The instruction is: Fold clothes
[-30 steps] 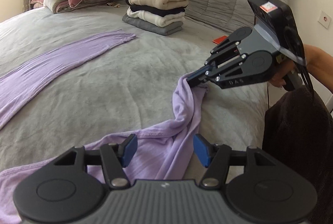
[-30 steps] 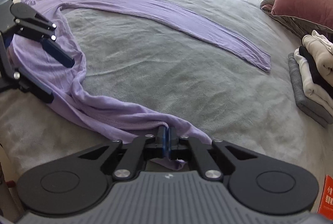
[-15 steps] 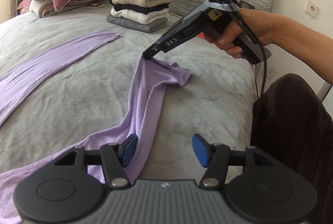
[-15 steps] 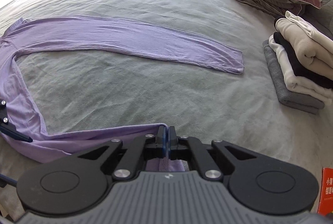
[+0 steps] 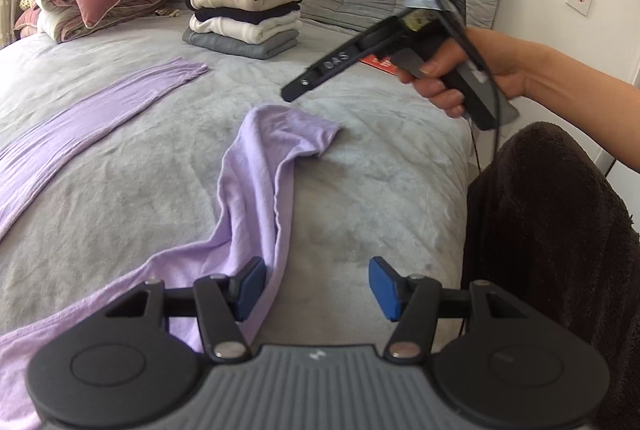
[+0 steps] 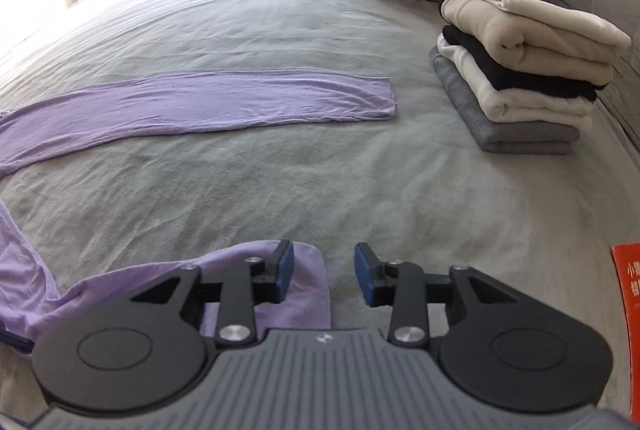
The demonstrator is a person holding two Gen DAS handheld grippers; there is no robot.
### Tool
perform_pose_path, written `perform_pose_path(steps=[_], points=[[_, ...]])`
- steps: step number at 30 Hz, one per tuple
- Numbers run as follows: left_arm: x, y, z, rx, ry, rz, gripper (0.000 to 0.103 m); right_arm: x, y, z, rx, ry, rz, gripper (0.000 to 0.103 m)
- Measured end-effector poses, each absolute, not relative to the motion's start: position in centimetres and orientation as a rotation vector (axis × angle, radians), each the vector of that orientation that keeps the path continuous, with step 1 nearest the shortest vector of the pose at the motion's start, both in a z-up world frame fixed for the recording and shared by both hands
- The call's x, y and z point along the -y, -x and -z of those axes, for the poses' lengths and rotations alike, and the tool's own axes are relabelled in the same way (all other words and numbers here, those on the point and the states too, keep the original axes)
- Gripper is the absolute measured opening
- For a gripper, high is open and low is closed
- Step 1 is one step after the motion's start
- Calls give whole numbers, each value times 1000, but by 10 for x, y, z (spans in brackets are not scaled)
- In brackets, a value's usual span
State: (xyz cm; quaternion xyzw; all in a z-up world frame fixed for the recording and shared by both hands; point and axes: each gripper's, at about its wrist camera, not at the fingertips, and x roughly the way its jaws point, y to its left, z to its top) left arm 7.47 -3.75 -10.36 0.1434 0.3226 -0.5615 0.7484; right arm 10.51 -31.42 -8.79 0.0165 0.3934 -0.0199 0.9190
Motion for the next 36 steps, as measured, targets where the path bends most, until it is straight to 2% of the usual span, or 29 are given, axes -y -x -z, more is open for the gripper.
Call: perform_pose_path(steps=[9, 12, 14, 15, 16, 17, 22, 24, 25, 28, 29, 32, 33, 35, 36], points=[[59, -69, 111, -637, -257, 1104, 51, 320, -52, 108, -769, -256, 52, 44], [73, -68, 115, -611, -282, 1034, 46, 311, -47, 121, -735, -274, 60, 29], [81, -67, 117, -595, -309, 977, 33, 309, -45, 126, -708, -288, 78, 4], [85, -67, 117, -587, -323, 948, 27, 313, -43, 127, -699, -322, 77, 4], [89, -66, 118, -579, -336, 919, 10, 317, -42, 127, -690, -356, 76, 4], [91, -64, 114, -572, -357, 903, 5, 322, -39, 126, -682, -393, 75, 3], [96, -42, 90, -553, -461, 985, 5, 339, -18, 110, -630, -457, 95, 3], [101, -34, 84, -598, -525, 1071, 8, 342, -7, 105, -629, -474, 111, 3], [103, -31, 84, -618, -549, 1111, 13, 343, -2, 105, -634, -488, 116, 3], [113, -31, 77, -669, -566, 1202, 45, 341, 13, 109, -660, -510, 130, 9], [116, -34, 73, -676, -549, 1212, 46, 340, 19, 111, -664, -516, 138, 14], [129, -51, 63, -709, -462, 1210, 51, 342, 37, 117, -644, -548, 159, 16], [135, -60, 61, -725, -429, 1195, 51, 344, 42, 119, -630, -574, 158, 18], [149, -79, 61, -764, -366, 1158, 51, 346, 48, 121, -602, -598, 144, 39], [157, -89, 62, -786, -336, 1135, 51, 346, 50, 122, -588, -600, 136, 40]])
